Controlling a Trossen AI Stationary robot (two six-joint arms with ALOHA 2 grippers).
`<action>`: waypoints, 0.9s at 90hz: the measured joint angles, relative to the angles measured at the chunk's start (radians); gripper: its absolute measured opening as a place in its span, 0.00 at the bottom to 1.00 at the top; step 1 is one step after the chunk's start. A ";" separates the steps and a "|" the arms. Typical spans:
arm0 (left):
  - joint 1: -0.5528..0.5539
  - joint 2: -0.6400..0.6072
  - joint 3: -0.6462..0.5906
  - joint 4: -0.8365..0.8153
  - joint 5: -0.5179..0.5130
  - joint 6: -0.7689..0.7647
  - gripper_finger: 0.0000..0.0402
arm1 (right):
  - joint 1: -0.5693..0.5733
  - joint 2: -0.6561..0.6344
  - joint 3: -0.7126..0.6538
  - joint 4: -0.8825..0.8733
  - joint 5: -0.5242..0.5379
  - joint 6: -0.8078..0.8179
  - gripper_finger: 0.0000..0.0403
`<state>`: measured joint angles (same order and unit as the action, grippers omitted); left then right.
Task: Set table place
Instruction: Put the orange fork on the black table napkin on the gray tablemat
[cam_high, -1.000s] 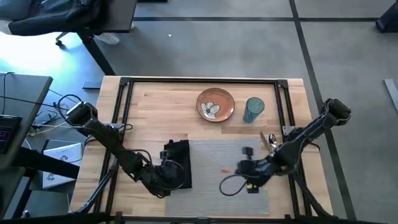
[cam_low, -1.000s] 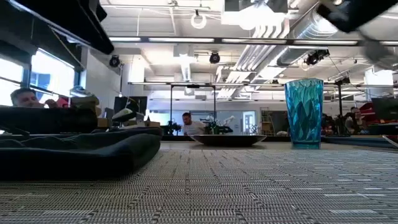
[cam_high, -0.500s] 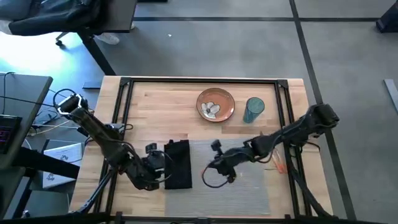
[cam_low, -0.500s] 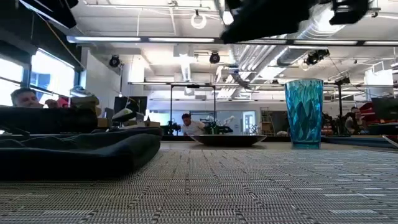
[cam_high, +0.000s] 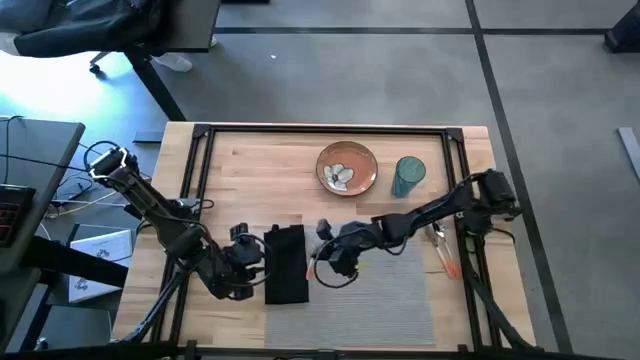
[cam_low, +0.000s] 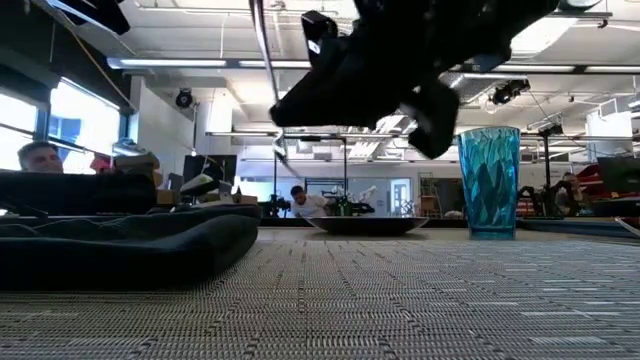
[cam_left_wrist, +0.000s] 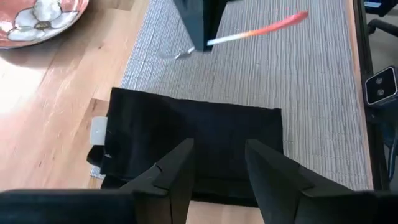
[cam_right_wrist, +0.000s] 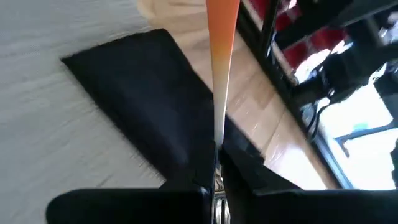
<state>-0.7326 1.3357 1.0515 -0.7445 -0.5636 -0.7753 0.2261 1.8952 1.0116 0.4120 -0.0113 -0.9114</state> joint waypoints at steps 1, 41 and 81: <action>0.000 0.000 0.000 0.000 0.000 0.000 0.32 | -0.002 0.005 0.003 0.003 0.000 -0.011 0.00; 0.000 0.000 0.000 0.001 -0.002 -0.026 0.32 | -0.058 0.269 0.358 -0.196 -0.054 -0.274 0.00; 0.000 0.000 -0.001 0.000 -0.002 0.010 0.32 | -0.030 0.445 0.613 -0.485 0.054 -0.485 0.00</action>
<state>-0.7326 1.3361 1.0508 -0.7443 -0.5656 -0.7649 0.1965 2.3406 1.6249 -0.0728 0.0426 -1.3964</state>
